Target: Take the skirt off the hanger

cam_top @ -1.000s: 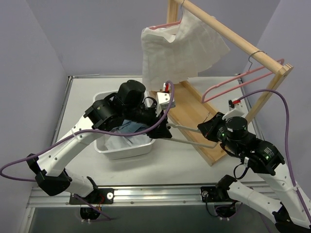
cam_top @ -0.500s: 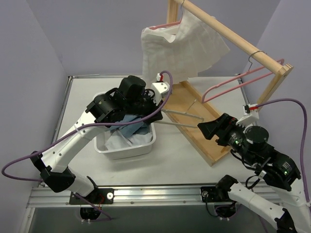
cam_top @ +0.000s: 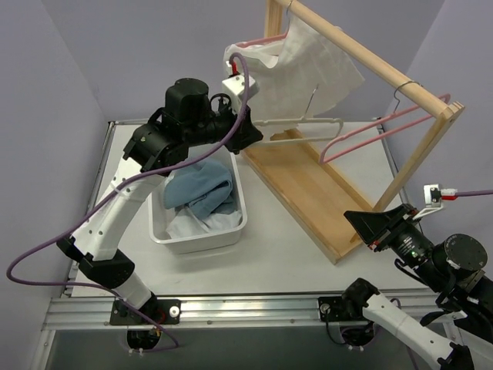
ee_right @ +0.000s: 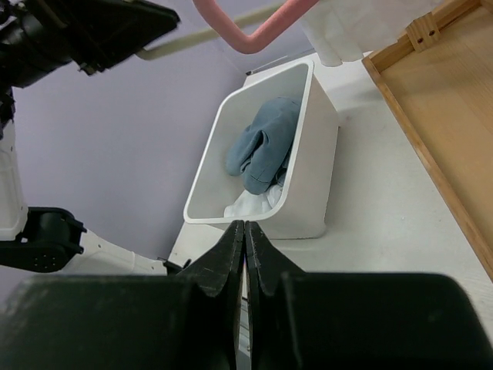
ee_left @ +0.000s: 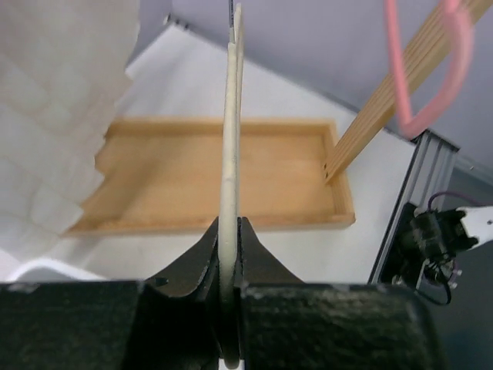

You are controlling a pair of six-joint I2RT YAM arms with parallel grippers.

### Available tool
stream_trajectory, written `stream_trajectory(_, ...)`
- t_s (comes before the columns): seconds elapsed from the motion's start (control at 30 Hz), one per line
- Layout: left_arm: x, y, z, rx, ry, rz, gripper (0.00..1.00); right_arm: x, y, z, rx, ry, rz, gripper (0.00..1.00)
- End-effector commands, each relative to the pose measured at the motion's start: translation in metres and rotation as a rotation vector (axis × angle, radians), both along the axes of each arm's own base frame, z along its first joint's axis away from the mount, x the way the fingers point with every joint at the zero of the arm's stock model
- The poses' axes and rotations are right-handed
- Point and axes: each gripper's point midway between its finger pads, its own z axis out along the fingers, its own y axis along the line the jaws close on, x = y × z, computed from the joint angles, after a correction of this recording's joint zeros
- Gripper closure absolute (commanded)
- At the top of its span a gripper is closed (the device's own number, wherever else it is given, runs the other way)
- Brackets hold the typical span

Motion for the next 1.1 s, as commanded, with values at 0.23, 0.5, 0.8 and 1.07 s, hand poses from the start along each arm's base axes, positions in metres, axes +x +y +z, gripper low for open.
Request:
stream_trajectory(0.23, -0.022, -0.019, 0.126, -0.368, -0.189, -0.163, 0.98, 0.003, -0.002, 0.003, 0.003, -0.003, -0.018, 1.0)
stream_trajectory(0.5, -0.024, -0.047, 0.12, -0.436, -0.078, -0.285, 0.98, 0.004, 0.0, 0.002, 0.014, 0.002, -0.021, 1.0)
stream_trajectory(0.8, -0.021, -0.07, 0.118, -0.517, -0.025, -0.372, 0.98, 0.004, -0.002, 0.002, 0.023, 0.009, -0.029, 1.0)
stream_trajectory(1.07, -0.004, -0.083, 0.104, -0.493, 0.009, -0.361, 0.98, 0.004, 0.01, 0.004, 0.055, 0.04, 0.013, 1.0)
